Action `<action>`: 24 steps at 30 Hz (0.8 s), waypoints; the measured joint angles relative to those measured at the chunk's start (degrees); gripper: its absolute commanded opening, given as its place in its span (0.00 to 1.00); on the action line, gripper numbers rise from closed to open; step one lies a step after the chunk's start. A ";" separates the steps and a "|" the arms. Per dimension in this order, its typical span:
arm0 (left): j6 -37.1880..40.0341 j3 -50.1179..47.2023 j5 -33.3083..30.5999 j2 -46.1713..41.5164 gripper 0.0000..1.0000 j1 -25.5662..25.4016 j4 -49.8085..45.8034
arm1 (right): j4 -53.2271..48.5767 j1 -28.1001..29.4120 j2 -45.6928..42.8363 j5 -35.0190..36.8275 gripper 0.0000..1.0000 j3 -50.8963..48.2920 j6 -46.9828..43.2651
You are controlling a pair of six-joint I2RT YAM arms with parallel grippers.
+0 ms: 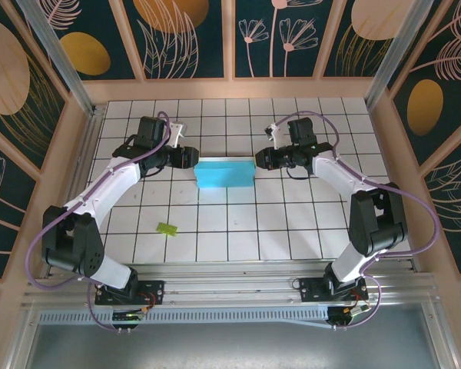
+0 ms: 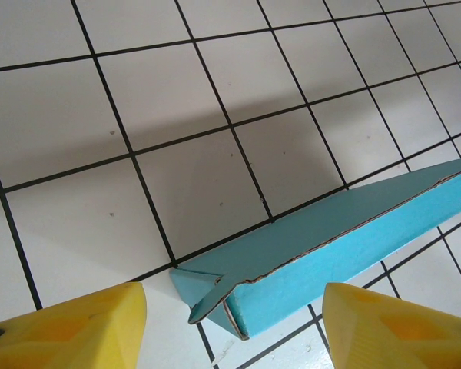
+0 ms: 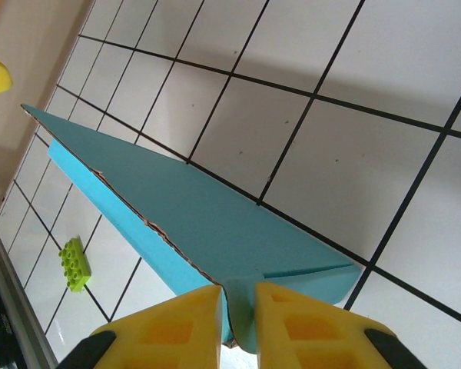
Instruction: Fold the paper box
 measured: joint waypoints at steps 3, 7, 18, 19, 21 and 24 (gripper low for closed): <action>0.72 0.39 0.76 0.31 0.59 0.00 -1.29 | -0.17 0.07 0.02 0.00 0.18 0.35 0.00; 2.36 1.84 1.05 2.01 0.58 0.00 -3.19 | -0.50 0.07 0.04 0.00 0.17 0.59 0.00; 5.53 5.29 0.98 4.92 0.50 0.00 -6.08 | -0.55 0.26 0.09 0.00 0.14 0.61 -0.02; 5.66 5.33 1.01 5.11 0.49 0.00 -6.14 | -0.55 0.26 0.09 0.00 0.14 0.61 -0.02; 5.88 5.42 1.01 5.51 0.46 0.00 -6.14 | -0.57 0.26 0.09 0.00 0.14 0.61 -0.04; 6.12 5.46 0.83 6.16 0.43 0.00 -6.16 | -0.66 0.26 0.09 0.00 0.14 0.63 -0.04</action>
